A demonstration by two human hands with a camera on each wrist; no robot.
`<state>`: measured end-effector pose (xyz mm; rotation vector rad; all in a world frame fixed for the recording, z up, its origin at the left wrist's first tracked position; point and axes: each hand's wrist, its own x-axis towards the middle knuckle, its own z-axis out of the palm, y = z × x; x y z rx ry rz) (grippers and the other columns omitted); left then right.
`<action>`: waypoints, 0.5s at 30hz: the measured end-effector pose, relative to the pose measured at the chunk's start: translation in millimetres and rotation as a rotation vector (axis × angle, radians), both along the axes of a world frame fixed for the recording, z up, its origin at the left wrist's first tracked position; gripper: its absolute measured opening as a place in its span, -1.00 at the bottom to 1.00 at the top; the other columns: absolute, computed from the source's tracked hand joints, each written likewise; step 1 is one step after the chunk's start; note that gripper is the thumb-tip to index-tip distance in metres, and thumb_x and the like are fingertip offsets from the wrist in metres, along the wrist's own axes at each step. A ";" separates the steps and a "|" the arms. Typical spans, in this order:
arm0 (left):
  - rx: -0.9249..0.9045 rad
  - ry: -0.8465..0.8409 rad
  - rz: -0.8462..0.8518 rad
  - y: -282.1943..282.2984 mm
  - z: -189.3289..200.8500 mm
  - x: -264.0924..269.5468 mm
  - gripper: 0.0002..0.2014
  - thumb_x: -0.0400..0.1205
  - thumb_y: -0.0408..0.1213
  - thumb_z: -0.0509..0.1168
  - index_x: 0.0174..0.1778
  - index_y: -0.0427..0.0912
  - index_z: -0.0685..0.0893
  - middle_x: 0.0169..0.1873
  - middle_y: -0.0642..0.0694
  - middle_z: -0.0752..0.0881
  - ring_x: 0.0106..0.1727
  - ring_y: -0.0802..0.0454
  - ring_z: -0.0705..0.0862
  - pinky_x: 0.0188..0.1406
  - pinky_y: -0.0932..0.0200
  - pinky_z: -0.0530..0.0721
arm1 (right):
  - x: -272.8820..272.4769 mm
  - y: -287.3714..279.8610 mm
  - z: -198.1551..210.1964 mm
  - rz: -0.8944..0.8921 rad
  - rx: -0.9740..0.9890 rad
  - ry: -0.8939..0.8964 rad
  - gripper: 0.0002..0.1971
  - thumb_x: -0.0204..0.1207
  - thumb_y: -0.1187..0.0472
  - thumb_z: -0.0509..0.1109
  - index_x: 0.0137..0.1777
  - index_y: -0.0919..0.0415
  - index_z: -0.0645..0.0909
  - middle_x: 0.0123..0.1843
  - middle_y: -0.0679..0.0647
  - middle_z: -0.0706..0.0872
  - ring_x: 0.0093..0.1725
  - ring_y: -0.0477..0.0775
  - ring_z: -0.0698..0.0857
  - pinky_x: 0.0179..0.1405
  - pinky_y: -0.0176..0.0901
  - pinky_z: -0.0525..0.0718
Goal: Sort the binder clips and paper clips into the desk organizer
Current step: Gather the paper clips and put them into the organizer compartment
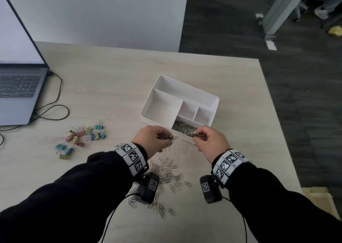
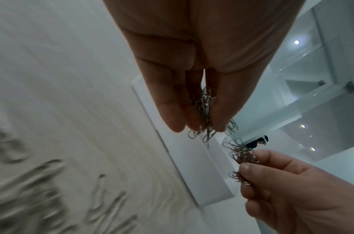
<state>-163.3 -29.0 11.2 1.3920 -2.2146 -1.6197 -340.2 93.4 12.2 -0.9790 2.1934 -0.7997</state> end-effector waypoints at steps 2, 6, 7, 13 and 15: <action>-0.043 0.012 -0.024 -5.8 5.7 -19.7 -0.88 0.46 -0.24 0.54 -0.14 0.03 0.78 -0.36 0.04 0.78 -0.38 -0.03 0.79 -0.22 0.11 0.82 | -8.4 -9.2 1.3 0.045 0.020 0.084 -0.93 0.43 0.21 0.47 -0.18 0.00 0.66 -0.29 -0.04 0.73 -0.29 0.06 0.70 -0.23 -0.15 0.66; -0.133 0.007 -0.087 -16.7 6.6 -54.6 -0.88 0.43 -0.22 0.52 -0.23 0.13 0.77 -0.45 0.09 0.73 -0.43 0.07 0.71 -0.25 0.10 0.78 | -16.3 -23.7 2.2 0.153 0.054 0.215 -0.92 0.44 0.26 0.41 -0.09 0.15 0.69 -0.16 0.04 0.69 -0.13 0.10 0.63 -0.13 -0.13 0.57; -0.162 -0.010 -0.102 -19.4 4.8 -61.4 -0.88 0.42 -0.22 0.50 -0.20 0.11 0.78 -0.44 0.10 0.72 -0.40 0.08 0.70 -0.22 0.09 0.77 | -17.4 -26.4 1.9 0.175 0.068 0.236 -0.91 0.45 0.26 0.40 -0.06 0.17 0.68 -0.12 0.08 0.69 -0.09 0.13 0.63 -0.09 -0.08 0.60; -0.296 -0.125 -0.201 -24.4 -4.2 -82.7 -0.84 0.46 -0.16 0.45 -0.06 0.10 0.80 -0.21 0.11 0.78 -0.12 0.11 0.70 -0.06 0.20 0.65 | -23.1 -31.2 -1.6 0.263 0.127 0.310 -0.85 0.50 0.27 0.35 0.03 0.22 0.66 0.01 0.17 0.67 0.02 0.23 0.62 0.02 0.03 0.61; -0.298 -0.136 -0.210 -23.4 -6.2 -82.6 -0.83 0.47 -0.17 0.45 -0.04 0.08 0.80 -0.14 0.11 0.81 -0.08 0.12 0.71 -0.02 0.23 0.64 | -24.4 -29.8 -3.6 0.271 0.129 0.313 -0.85 0.48 0.27 0.36 0.03 0.21 0.67 0.02 0.17 0.68 0.04 0.24 0.62 0.02 0.03 0.61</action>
